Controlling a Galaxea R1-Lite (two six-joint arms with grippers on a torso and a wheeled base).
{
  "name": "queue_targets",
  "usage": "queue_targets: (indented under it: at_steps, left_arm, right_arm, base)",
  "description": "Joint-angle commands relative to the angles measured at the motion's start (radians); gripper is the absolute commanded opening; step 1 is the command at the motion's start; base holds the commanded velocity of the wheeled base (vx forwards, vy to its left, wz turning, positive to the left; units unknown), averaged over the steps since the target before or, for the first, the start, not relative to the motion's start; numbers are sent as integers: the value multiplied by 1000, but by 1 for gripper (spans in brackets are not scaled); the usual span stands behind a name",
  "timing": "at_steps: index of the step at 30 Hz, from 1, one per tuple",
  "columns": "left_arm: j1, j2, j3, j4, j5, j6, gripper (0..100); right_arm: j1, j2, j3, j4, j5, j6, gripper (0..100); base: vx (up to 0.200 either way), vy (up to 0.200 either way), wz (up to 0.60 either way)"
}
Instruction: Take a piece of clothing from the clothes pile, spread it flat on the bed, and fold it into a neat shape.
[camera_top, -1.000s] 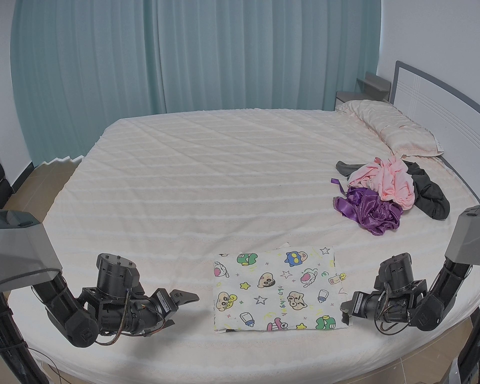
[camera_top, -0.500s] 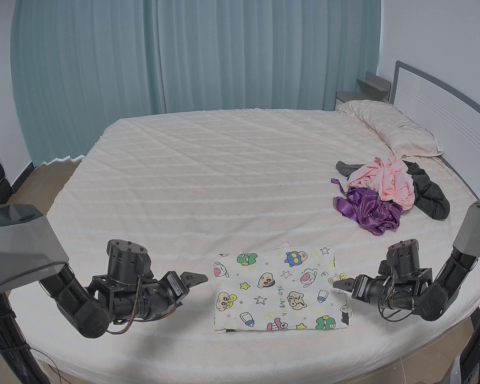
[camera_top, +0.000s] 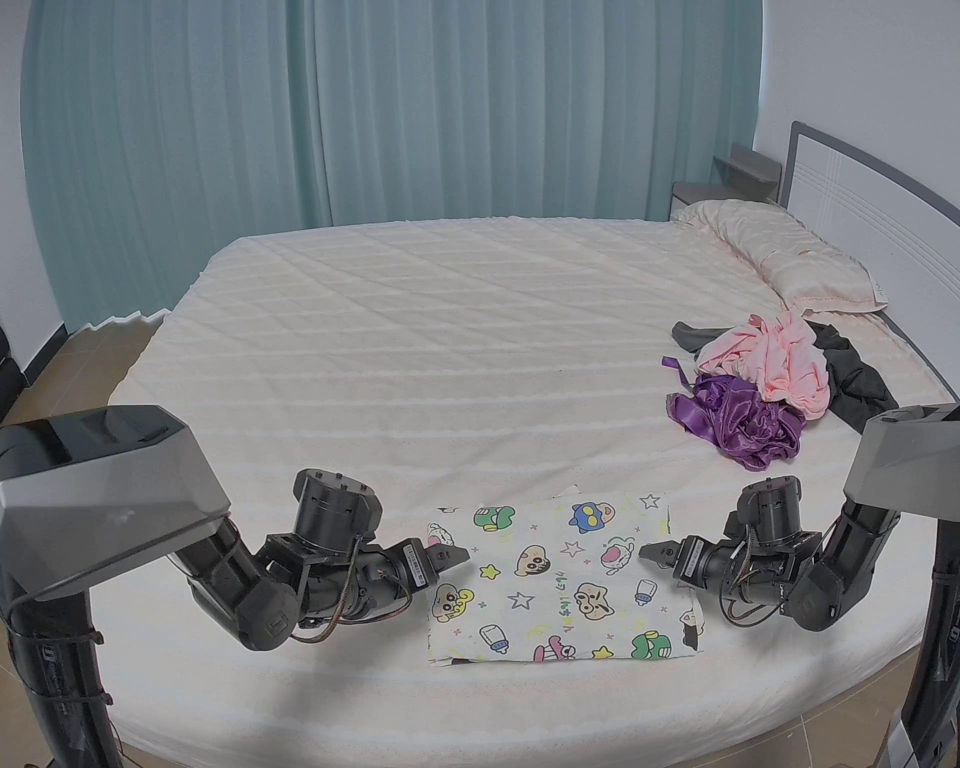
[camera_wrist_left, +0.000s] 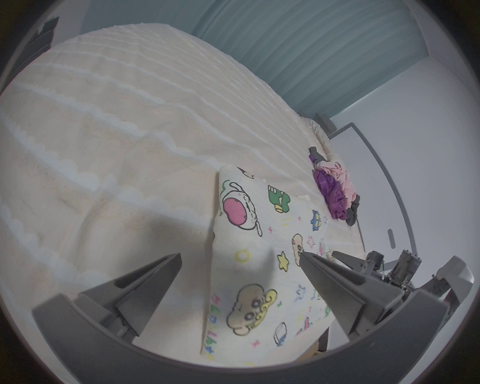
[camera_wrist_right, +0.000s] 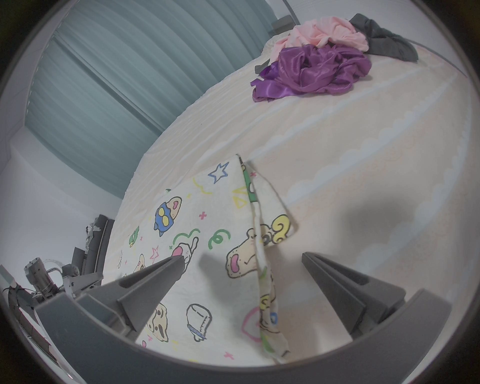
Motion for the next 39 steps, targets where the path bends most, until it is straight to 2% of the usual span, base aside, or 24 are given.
queue_targets:
  at_steps: [1,6,11,16,17,20,21,33,39]
  left_arm:
    - [-16,70,-51,6,3,16,100]
    - [-46,97,-76,5,-5,13,100]
    - [-65,124,-104,3,0,5,100]
    - [-89,120,-108,0,-1,-38,100]
    - [-89,120,-116,-1,0,-53,100]
    - [-89,120,-130,3,0,-76,100]
    - [-91,120,-130,3,0,-79,0]
    - [-89,94,-99,5,0,-84,0]
    - [-94,53,-82,5,5,-136,0]
  right_arm:
    - [6,47,-20,-7,28,2,100]
    - [24,48,-21,-9,71,10,100]
    - [50,48,-32,-10,89,53,100]
    - [80,59,-47,-19,126,85,100]
    - [90,62,-50,-27,126,106,0]
    - [93,71,-56,-47,126,140,0]
    - [93,76,-56,-55,126,143,0]
    - [93,65,-23,-75,118,178,0]
    - [93,70,-1,-133,114,214,0]
  base:
    - [0,0,0]
    - [0,0,0]
    - [0,0,0]
    - [0,0,0]
    - [0,0,0]
    - [0,0,0]
    - [0,0,0]
    - [0,0,0]
    - [0,0,0]
